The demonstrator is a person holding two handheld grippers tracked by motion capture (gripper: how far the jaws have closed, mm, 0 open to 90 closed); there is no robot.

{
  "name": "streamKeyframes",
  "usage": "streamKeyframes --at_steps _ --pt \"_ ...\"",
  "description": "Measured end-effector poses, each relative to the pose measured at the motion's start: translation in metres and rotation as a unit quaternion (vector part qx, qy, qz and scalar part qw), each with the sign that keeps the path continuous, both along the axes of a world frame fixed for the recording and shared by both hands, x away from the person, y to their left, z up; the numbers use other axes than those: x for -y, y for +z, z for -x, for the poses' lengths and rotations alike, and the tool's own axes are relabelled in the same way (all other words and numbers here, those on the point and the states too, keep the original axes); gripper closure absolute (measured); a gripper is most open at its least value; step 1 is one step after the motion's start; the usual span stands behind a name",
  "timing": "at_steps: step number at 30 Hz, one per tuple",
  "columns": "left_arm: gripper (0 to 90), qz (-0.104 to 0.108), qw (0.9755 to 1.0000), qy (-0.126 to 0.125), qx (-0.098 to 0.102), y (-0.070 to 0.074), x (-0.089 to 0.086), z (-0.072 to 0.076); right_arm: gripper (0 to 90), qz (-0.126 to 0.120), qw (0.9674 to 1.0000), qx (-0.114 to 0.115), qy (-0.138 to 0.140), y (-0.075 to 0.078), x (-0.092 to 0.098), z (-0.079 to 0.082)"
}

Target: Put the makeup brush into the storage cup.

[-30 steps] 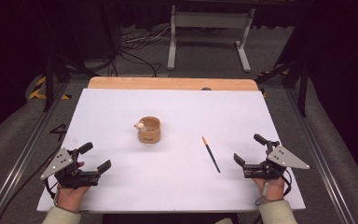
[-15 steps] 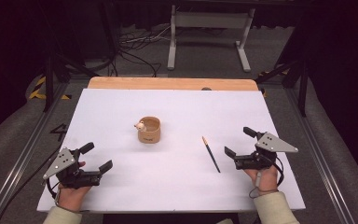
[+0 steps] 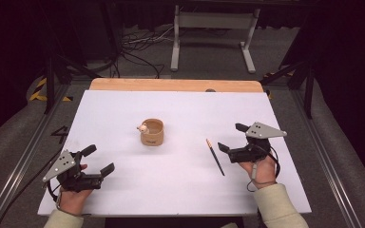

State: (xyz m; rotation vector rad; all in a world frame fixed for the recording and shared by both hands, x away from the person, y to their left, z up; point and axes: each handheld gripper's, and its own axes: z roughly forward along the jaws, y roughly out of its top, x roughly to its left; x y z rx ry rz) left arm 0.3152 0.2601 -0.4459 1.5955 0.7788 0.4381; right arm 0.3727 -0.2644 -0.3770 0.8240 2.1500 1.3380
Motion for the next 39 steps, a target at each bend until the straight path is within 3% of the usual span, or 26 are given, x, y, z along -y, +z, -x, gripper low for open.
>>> streamKeyframes --at_steps 7,8,9,11,16,18,19,20,21,22,23,24,27,31,32,39 --pt "0.1 -0.007 1.0000 -0.002 -0.001 0.000 0.002 -0.001 9.6 0.059 0.9959 -0.069 -0.001 0.014 -0.009 -0.015" --pt "0.1 -0.007 1.0000 -0.002 -0.001 0.000 0.002 -0.001 9.6 0.059 0.9959 -0.069 -0.001 0.014 -0.009 -0.015" --pt "0.1 -0.005 1.0000 -0.001 -0.002 0.000 0.002 -0.001 9.7 0.077 0.9929 -0.090 -0.001 0.016 -0.011 -0.019" --pt "0.1 -0.005 1.0000 -0.003 -0.002 0.000 0.001 -0.001 10.5 0.083 0.9919 -0.096 0.001 0.016 -0.012 -0.020" --pt "0.1 -0.005 1.0000 -0.001 -0.004 0.000 0.001 -0.001 11.3 0.123 0.9832 -0.134 0.004 0.020 -0.019 -0.028" --pt "0.1 -0.006 1.0000 -0.001 -0.004 -0.001 0.001 -0.002 11.5 0.141 0.9788 -0.148 0.005 0.020 -0.023 -0.031" --pt "0.1 -0.007 1.0000 -0.001 -0.004 -0.001 0.001 -0.002 11.7 0.155 0.9750 -0.159 0.005 0.019 -0.025 -0.034" --pt "0.1 -0.007 1.0000 -0.001 -0.004 -0.001 0.001 -0.002 11.7 0.155 0.9750 -0.159 0.005 0.019 -0.025 -0.034" --pt "0.1 -0.007 1.0000 -0.001 -0.005 -0.001 0.001 -0.002 13.0 0.169 0.9707 -0.171 0.005 0.020 -0.028 -0.037" --pt "0.1 -0.007 1.0000 -0.001 -0.005 -0.001 0.001 -0.002 13.3 0.176 0.9688 -0.175 0.004 0.020 -0.029 -0.038" --pt "0.1 -0.006 1.0000 -0.001 -0.006 -0.001 0.001 -0.002 13.3 0.176 0.9688 -0.175 0.004 0.020 -0.029 -0.038" --pt "0.1 -0.007 1.0000 -0.001 -0.006 -0.001 0.001 -0.002 14.4 0.184 0.9655 -0.184 0.005 0.020 -0.032 -0.041" --pt "0.1 -0.007 1.0000 -0.001 -0.006 -0.001 0.001 -0.002 14.5 0.195 0.9602 -0.200 0.003 0.021 -0.034 -0.046" --pt "0.2 -0.009 0.9999 0.000 -0.010 -0.001 0.001 -0.003 14.7 0.207 0.9557 -0.209 0.003 0.021 -0.038 -0.049" --pt "0.2 -0.009 0.9999 0.001 -0.009 -0.002 0.001 -0.003 15.0 0.216 0.9522 -0.216 0.005 0.022 -0.040 -0.051" --pt "0.3 -0.012 0.9999 -0.001 -0.012 -0.001 0.001 -0.003 15.1 0.246 0.9387 -0.241 0.003 0.018 -0.047 -0.058"
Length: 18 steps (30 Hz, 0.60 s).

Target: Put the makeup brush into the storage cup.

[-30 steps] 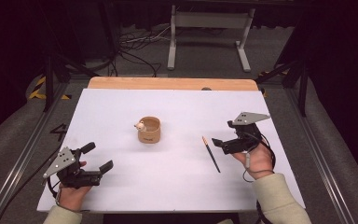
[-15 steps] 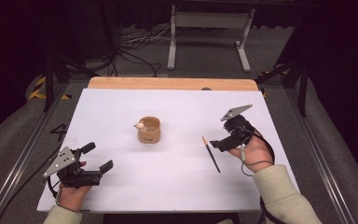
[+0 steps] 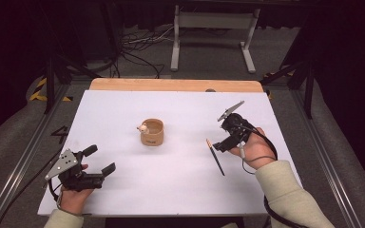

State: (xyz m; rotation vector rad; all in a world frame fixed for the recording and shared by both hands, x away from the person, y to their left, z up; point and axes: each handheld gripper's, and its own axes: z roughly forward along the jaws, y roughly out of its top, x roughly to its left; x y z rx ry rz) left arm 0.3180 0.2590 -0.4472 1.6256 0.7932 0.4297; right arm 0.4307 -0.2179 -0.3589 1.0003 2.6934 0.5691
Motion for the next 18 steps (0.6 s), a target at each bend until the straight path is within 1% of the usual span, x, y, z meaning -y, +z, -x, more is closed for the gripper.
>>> streamKeyframes --at_steps 1,2,5,9,10,11,13,17,18 --pt "0.2 0.000 1.0000 0.000 0.000 0.000 0.000 0.000 15.1 0.000 1.0000 0.000 0.000 0.000 0.000 0.000" --pt "0.3 0.000 1.0000 0.000 0.000 0.000 0.000 0.000 15.7 0.009 0.9999 -0.005 -0.001 -0.003 -0.002 -0.002" --pt "0.3 0.000 1.0000 0.002 0.000 0.000 0.000 -0.001 17.7 0.017 0.9998 -0.012 -0.003 -0.006 -0.004 -0.004" --pt "0.3 0.000 1.0000 0.002 0.000 -0.001 0.001 -0.001 23.1 0.022 0.9991 -0.037 -0.001 -0.015 -0.008 -0.006" --pt "0.3 -0.001 1.0000 0.001 0.000 0.000 0.001 -0.001 24.1 0.025 0.9988 -0.042 -0.001 -0.017 -0.009 -0.007" --pt "0.3 -0.001 1.0000 0.001 0.000 0.000 0.001 -0.001 24.1 0.025 0.9988 -0.042 -0.001 -0.017 -0.009 -0.007" --pt "0.3 0.001 1.0000 0.001 -0.001 -0.001 0.001 -0.001 25.8 0.032 0.9981 -0.054 -0.003 -0.022 -0.011 -0.009" --pt "0.4 0.000 1.0000 0.001 -0.003 -0.001 0.001 -0.001 29.0 0.025 0.9975 -0.066 -0.008 -0.029 -0.013 -0.011" --pt "0.3 0.000 1.0000 0.001 -0.002 -0.001 0.001 -0.001 30.2 0.027 0.9973 -0.068 -0.010 -0.032 -0.015 -0.011"
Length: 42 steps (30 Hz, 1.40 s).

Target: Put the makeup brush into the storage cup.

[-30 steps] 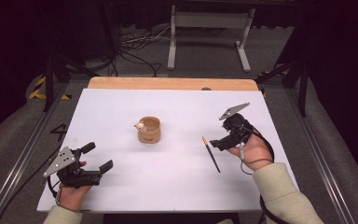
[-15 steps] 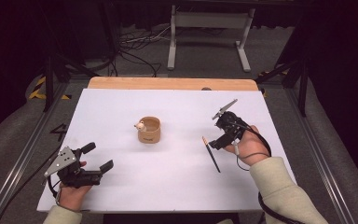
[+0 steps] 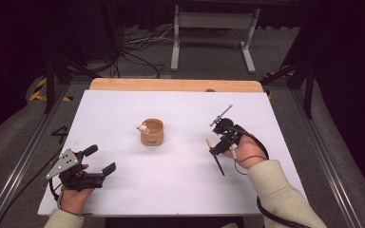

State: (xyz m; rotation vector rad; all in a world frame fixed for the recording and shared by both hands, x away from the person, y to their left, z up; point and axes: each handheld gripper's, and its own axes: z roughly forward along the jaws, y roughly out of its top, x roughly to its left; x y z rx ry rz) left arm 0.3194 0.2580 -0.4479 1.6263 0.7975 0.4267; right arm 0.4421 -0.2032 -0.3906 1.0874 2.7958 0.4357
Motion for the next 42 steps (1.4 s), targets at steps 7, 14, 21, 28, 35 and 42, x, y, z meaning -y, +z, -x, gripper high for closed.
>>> streamKeyframes --at_steps 7,14,21,28,35,42 --pt "0.3 0.002 1.0000 0.002 -0.001 0.000 0.000 0.000 38.8 0.007 0.9998 -0.017 -0.012 -0.010 -0.004 -0.003" --pt "0.3 0.019 0.9998 -0.001 -0.003 0.000 -0.002 0.000 47.1 0.015 0.9991 -0.035 -0.020 -0.020 -0.012 -0.004" --pt "0.3 0.019 0.9998 -0.001 -0.004 0.000 -0.002 0.000 56.1 0.035 0.9983 -0.035 -0.030 -0.025 -0.015 -0.005" --pt "0.3 0.022 0.9998 -0.003 -0.001 0.001 -0.002 0.000 67.0 0.056 0.9974 -0.038 -0.024 -0.028 -0.019 -0.004" --pt "0.3 0.022 0.9998 -0.002 -0.003 0.001 -0.003 0.000 81.9 0.062 0.9970 -0.040 -0.024 -0.028 -0.021 -0.003" --pt "0.3 0.019 0.9998 -0.005 0.000 0.001 -0.001 0.000 82.6 0.063 0.9969 -0.042 -0.020 -0.027 -0.021 -0.003"
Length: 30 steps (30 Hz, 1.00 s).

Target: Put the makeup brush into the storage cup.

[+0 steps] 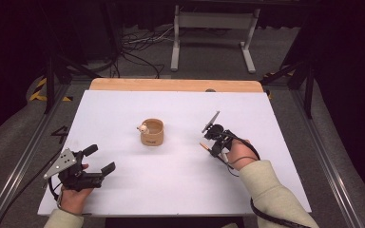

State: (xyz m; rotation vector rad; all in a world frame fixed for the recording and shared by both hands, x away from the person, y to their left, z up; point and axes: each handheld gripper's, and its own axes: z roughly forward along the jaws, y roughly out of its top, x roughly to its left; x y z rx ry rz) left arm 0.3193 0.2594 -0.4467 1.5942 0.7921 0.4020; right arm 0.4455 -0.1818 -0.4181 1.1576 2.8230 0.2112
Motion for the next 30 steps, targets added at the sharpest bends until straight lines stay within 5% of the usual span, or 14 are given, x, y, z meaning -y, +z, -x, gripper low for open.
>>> streamKeyframes --at_steps 9,19,28,30 --pt "0.3 -0.001 1.0000 -0.001 -0.002 0.000 0.000 0.000 82.9 -0.022 0.9998 0.000 -0.002 0.004 0.004 0.000" --pt "0.4 -0.008 1.0000 -0.003 -0.001 0.000 0.001 0.000 83.0 -0.061 0.9974 0.037 0.000 0.027 0.010 0.006" --pt "0.9 -0.012 0.9999 -0.009 0.000 0.001 0.003 0.000 83.0 -0.116 0.9892 0.088 0.017 0.048 0.016 0.017" --pt "2.2 -0.010 0.9998 -0.017 -0.006 0.002 0.005 0.001 83.0 -0.138 0.9844 0.106 0.027 0.054 0.017 0.022"
